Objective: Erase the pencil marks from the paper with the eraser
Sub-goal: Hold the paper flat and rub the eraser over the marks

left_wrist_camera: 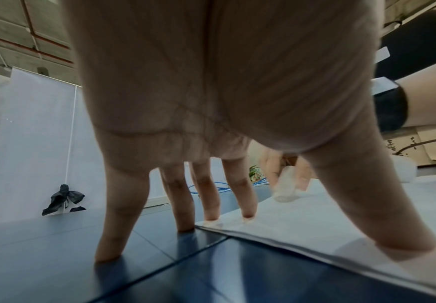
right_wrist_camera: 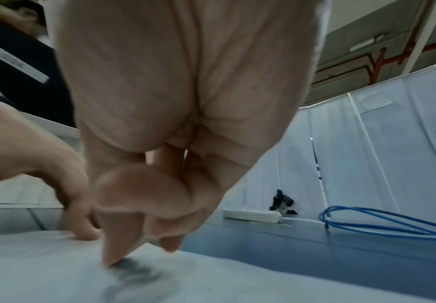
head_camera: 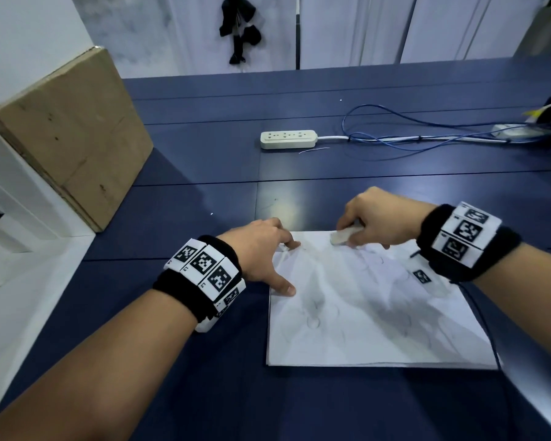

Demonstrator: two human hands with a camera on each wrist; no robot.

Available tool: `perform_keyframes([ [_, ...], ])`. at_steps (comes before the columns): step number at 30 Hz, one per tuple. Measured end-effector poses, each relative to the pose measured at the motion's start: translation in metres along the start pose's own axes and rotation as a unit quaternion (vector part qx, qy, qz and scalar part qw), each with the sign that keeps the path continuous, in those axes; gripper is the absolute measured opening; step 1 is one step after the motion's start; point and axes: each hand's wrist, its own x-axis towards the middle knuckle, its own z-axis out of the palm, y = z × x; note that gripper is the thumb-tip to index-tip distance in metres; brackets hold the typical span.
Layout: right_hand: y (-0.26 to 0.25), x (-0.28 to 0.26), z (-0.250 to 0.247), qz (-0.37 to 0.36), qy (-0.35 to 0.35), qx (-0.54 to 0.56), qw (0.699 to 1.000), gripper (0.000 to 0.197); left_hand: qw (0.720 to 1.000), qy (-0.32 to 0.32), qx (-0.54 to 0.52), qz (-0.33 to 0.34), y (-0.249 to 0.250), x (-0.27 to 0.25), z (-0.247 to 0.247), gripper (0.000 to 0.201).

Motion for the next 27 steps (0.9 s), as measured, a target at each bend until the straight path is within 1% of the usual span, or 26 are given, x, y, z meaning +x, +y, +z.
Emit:
perform_keyframes([
  [2,-0.006,-0.016,0.008,-0.032,-0.055,0.027,0.998,0.021,1.0,-0.001,-0.001,0.002,-0.001,0.0,0.0,0.096],
  [3,-0.009,-0.022,0.011,-0.042,-0.091,0.046,0.994,0.023,1.0,-0.002,0.0,0.003,-0.002,0.0,0.001,0.096],
  [4,-0.009,-0.024,0.013,-0.044,-0.111,0.056,0.991,0.024,1.0,-0.003,0.002,0.004,-0.001,0.0,0.0,0.097],
  [5,-0.008,-0.022,0.013,-0.042,-0.109,0.054,0.992,0.025,1.0,-0.004,0.003,0.005,-0.001,0.0,0.0,0.097],
  [8,-0.003,-0.002,0.004,-0.014,-0.033,0.013,0.999,0.018,1.0,-0.005,0.01,0.005,0.001,-0.001,-0.001,0.096],
  [10,-0.001,0.008,-0.001,0.005,0.017,0.007,1.0,0.017,1.0,-0.005,0.011,0.004,0.002,-0.002,-0.002,0.096],
  [12,0.001,0.008,-0.001,0.01,0.038,0.012,0.999,0.018,1.0,-0.004,0.013,0.005,0.003,-0.002,-0.002,0.096],
  [14,-0.002,-0.002,0.003,-0.018,0.02,0.0,1.0,0.019,1.0,-0.004,0.01,0.005,0.002,-0.002,-0.002,0.095],
  [17,-0.012,-0.018,0.013,-0.041,-0.081,0.049,0.995,0.026,1.0,-0.005,0.007,0.005,0.001,-0.002,-0.002,0.095],
  [18,-0.012,-0.018,0.014,-0.039,-0.085,0.057,0.994,0.026,1.0,-0.006,0.009,0.005,0.002,-0.002,-0.002,0.095],
  [20,-0.009,-0.009,0.009,-0.026,-0.045,0.038,0.998,0.021,1.0,-0.006,0.014,0.004,0.003,-0.002,-0.002,0.094],
  [22,-0.003,0.002,0.002,-0.007,0.006,0.017,1.0,0.021,1.0,-0.007,0.018,0.003,0.004,-0.004,-0.004,0.095],
  [23,0.0,0.006,-0.001,0.008,0.019,0.018,1.0,0.021,1.0,-0.007,0.019,0.002,0.005,-0.005,-0.004,0.096],
  [25,0.001,0.003,-0.002,0.018,0.026,0.024,0.999,0.017,1.0,-0.005,0.018,0.001,0.006,-0.006,-0.005,0.096],
  [27,-0.004,-0.008,0.003,-0.009,-0.002,0.026,1.0,0.02,1.0,-0.006,0.014,-0.002,0.006,-0.007,-0.005,0.094],
])
